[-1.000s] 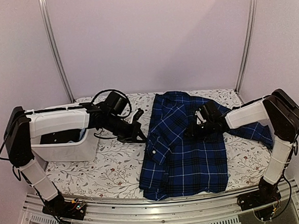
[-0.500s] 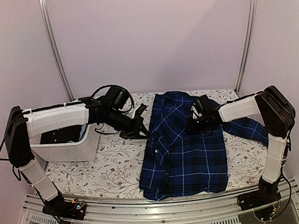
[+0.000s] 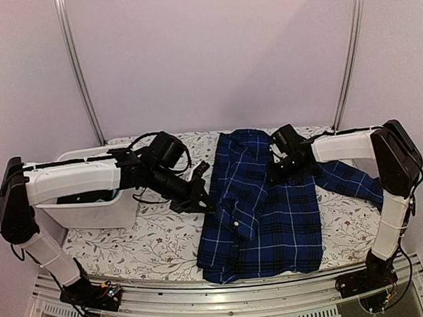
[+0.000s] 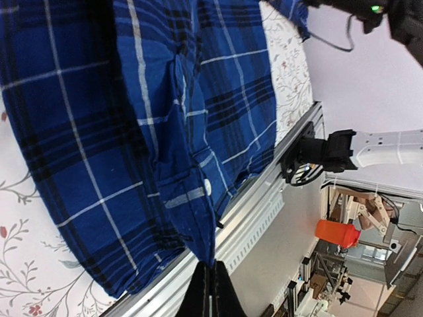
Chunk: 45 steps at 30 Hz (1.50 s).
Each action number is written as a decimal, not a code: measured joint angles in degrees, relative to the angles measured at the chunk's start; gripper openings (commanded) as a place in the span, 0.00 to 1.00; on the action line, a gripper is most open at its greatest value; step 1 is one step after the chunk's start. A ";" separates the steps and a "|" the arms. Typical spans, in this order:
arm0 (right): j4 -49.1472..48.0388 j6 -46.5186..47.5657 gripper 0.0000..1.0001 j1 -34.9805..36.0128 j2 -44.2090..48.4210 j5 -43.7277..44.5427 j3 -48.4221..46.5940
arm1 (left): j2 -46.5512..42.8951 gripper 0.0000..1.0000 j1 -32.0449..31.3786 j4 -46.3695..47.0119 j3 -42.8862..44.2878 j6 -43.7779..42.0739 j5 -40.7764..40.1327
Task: Fold and stack the long sleeve shirts
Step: Adjust the sleeve of the 1/3-folded shirt, then move the 1/3-folded shirt to the center of the board.
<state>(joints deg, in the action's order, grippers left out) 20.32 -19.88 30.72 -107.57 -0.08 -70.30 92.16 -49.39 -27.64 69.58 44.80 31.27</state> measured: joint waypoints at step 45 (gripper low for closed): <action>-4.76 0.63 0.29 3.10 -10.91 -9.25 -12.98 | -0.04 0.57 -4.33 -2.10 -7.74 -2.12 -18.23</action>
<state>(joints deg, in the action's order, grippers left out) 15.55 -19.25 33.82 -118.48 -9.32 -83.29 92.12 -53.71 -29.74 61.84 42.68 13.04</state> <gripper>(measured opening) 0.311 0.551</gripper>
